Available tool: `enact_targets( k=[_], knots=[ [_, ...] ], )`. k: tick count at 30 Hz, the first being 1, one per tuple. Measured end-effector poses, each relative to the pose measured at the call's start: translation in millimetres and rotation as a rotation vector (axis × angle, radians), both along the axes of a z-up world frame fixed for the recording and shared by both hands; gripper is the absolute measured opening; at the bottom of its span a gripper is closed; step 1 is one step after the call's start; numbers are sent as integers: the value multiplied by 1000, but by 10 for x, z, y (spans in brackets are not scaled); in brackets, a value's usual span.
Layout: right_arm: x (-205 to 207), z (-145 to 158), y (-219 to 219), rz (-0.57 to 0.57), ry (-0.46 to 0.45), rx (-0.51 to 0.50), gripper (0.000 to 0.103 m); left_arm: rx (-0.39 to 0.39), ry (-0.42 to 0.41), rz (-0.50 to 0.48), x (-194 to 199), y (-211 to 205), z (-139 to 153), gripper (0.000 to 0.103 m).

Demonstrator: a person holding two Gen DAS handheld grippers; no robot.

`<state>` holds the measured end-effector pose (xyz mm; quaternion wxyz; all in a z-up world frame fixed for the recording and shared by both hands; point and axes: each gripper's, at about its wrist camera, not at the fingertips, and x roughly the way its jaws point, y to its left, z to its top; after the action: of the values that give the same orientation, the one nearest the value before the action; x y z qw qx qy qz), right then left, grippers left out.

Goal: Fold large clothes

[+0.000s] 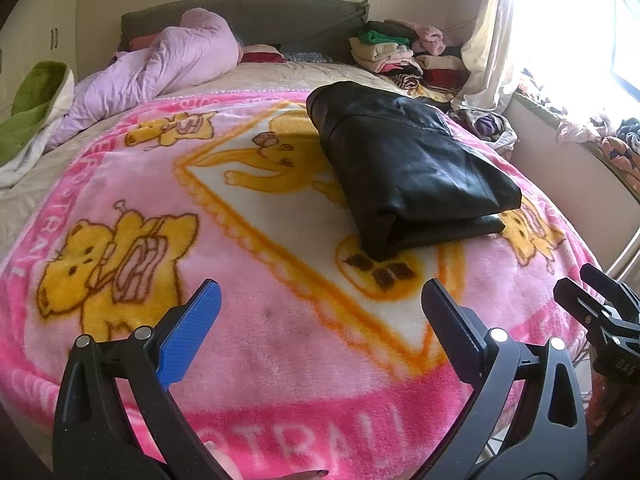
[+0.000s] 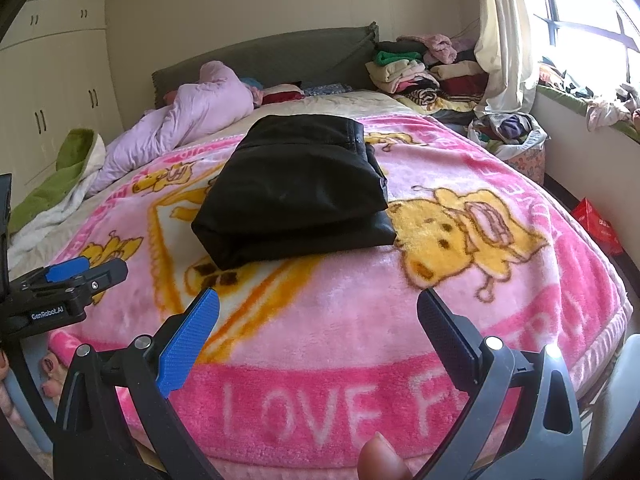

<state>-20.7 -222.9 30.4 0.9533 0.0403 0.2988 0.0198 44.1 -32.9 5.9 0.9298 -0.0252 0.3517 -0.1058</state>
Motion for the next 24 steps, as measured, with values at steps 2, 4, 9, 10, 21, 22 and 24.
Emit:
enact_targets(
  k=[2,4,9,10,21,22,24],
  knots=[
    [1,0,-3,2,-1,-1,99,1,1,0,0,1,-1,94],
    [-3,-1,0,4,1,-5,99,0,2,-2,1,0,-2,94],
    [-18,-4,-17,4,4,-4,99,1,2,0,0,2,-1,94],
    [-17,-5,-19,4,5,-4,99,1,2,0,1,5,-1,94],
    [-14,-17,-6,8,9,-7,99,2,1,0,0,3,-2,94],
    [-15,-16,-6,8,8,-5,99,2,2,0,0,5,-2,94],
    [-13,-17,-5,10,11,-4,99,2,2,-1,0,3,-3,94]
  ],
)
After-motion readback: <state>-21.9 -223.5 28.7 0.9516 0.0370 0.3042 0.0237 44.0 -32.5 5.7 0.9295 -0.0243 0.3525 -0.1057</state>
